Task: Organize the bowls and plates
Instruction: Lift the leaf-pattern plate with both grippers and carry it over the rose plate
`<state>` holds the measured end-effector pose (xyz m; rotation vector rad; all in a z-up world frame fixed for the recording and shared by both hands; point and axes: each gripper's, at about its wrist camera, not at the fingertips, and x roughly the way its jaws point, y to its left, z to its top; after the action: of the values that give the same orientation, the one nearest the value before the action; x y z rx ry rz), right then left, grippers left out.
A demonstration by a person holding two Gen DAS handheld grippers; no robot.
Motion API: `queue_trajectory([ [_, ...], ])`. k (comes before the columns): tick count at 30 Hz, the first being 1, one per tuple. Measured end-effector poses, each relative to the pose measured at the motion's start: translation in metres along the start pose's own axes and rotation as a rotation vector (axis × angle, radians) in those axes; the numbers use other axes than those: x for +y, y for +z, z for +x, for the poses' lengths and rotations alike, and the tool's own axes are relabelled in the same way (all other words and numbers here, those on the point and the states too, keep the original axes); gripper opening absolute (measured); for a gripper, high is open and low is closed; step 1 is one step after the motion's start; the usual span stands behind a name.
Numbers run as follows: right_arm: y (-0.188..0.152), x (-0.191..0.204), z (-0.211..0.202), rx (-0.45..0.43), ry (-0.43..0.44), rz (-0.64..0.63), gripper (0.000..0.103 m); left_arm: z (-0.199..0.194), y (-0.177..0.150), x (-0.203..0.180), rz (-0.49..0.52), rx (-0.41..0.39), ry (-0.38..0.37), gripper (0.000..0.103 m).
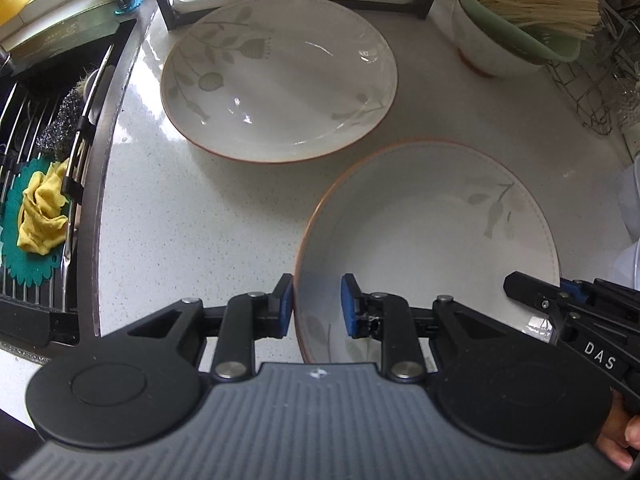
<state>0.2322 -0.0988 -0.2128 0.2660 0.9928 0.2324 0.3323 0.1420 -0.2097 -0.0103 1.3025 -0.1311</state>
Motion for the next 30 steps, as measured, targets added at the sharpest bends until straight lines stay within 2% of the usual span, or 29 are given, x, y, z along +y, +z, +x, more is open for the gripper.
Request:
queue_trajectory([
  [9,0.002,0.001,-0.009,-0.021,-0.02,0.004,0.02,-0.023,0.004,0.001,-0.036,-0.055,-0.013,0.028],
  [17,0.01,0.005,-0.039,-0.118,-0.01,-0.019,0.02,-0.058,0.005,-0.004,-0.027,-0.131,-0.027,0.028],
  [30,0.013,0.007,-0.093,-0.249,-0.004,-0.048,0.02,-0.109,-0.011,-0.018,-0.018,-0.224,-0.058,0.028],
])
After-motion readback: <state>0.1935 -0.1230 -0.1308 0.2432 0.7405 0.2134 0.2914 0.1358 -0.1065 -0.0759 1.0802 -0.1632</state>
